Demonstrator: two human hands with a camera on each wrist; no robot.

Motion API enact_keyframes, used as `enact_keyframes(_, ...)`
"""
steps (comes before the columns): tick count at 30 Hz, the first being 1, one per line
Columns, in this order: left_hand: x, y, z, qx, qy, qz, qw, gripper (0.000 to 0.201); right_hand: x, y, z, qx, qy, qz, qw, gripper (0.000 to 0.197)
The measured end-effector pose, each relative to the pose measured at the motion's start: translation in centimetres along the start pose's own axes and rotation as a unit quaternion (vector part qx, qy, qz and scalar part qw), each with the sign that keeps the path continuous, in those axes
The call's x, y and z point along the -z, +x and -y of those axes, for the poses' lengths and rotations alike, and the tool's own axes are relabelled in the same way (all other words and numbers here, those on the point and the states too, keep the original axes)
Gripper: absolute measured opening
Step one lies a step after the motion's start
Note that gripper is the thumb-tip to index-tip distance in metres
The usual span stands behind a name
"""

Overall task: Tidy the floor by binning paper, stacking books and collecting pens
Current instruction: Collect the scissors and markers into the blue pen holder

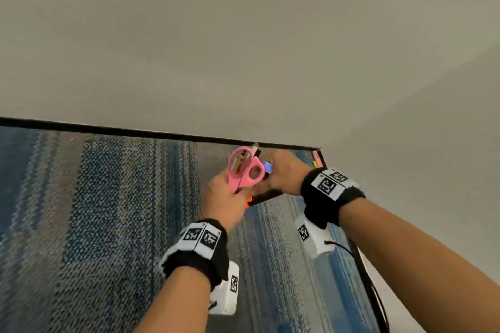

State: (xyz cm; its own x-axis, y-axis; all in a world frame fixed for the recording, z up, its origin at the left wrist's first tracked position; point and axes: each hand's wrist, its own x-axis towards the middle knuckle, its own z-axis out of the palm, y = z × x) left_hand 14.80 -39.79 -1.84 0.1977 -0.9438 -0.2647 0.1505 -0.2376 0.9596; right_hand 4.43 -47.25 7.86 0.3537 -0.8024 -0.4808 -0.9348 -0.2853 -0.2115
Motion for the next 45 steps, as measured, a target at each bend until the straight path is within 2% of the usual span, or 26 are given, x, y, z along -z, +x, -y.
enact_keyframes(5, -1.4, -1.5, -1.4, -0.016, -0.047, 0.102, 0.994, 0.019, 1.6, -2.7, -1.0, -0.063, 0.077, 0.036, 0.994, 0.017)
enact_keyframes(7, -2.1, -1.6, -2.2, -0.035, -0.04, 0.13, 0.99, 0.02, 2.3, -3.5, -1.4, -0.075, 0.11, 0.046, 0.99, 0.024)
enact_keyframes(10, -4.4, -1.3, -2.3, -0.034, -0.02, 0.123, 0.992, 0.022, 2.4, -3.5, -3.1, -0.074, 0.12, 0.025, 0.99, 0.017)
enact_keyframes(12, -6.5, -1.3, -1.7, -0.018, 0.005, 0.1, 0.995, 0.023, 1.5, -2.9, -5.1, -0.078, 0.083, 0.01, 0.993, 0.021)
enact_keyframes(15, -9.8, -1.5, -0.7, 0.027, 0.007, 0.056, 0.998, 0.018, -0.9, -1.5, -8.7, -0.141, 0.092, -0.091, 0.982, 0.034)
enact_keyframes(17, -12.3, -1.5, -0.3, 0.061, -0.04, 0.039, 0.997, 0.012, -2.4, -0.7, -11.0, -0.2, 0.165, -0.208, 0.943, 0.033)
enact_keyframes(18, -13.6, -1.3, -0.1, 0.072, -0.064, 0.034, 0.995, 0.016, -3.1, -0.1, -12.2, -0.212, 0.195, -0.253, 0.924, 0.029)
enact_keyframes(22, -17.7, -1.0, 1.1, 0.07, -0.088, 0.072, 0.991, 0.027, -5.4, 0.8, -16.6, -0.211, 0.294, -0.324, 0.874, 0.014)
enact_keyframes(23, -18.4, -0.7, 1.7, 0.074, -0.085, 0.093, 0.989, 0.028, -5.7, 0.7, -17.9, -0.201, 0.306, -0.323, 0.873, 0.018)
enact_keyframes(25, -19.4, -0.4, 2.6, 0.085, -0.065, 0.118, 0.987, 0.024, -6.0, 0.2, -21.0, -0.172, 0.279, -0.301, 0.895, 0.024)
enact_keyframes(28, -19.9, -0.4, 3.2, 0.118, -0.06, 0.093, 0.987, 0.018, -5.3, -0.1, -26.5, -0.111, 0.106, -0.216, 0.964, 0.028)
enact_keyframes(30, -19.9, 0.0, 3.3, 0.118, -0.051, 0.064, 0.99, 0.018, -4.9, 0.1, -30.1, -0.101, -0.012, -0.143, 0.984, 0.045)
enact_keyframes(33, -19.8, 1.3, 3.6, 0.097, -0.033, 0.019, 0.995, 0.019, -4.6, 0.5, -33.4, -0.132, -0.114, -0.092, 0.98, 0.055)
enact_keyframes(36, -20.0, 2.3, 3.1, 0.074, -0.009, 0.012, 0.997, 0.017, -3.7, 0.5, -34.0, -0.158, -0.188, -0.087, 0.965, 0.042)
enact_keyframes(41, -19.8, 3.3, 1.6, 0.035, 0.005, -0.009, 0.999, 0.019, -2.5, 0.3, -30.8, -0.096, -0.245, -0.025, 0.964, 0.029)
enact_keyframes(45, -19.6, 4.4, 0.5, 0.009, -0.018, -0.032, 0.999, 0.018, -3.7, -1.3, -27.7, -0.05, -0.274, -0.039, 0.96, 0.031)
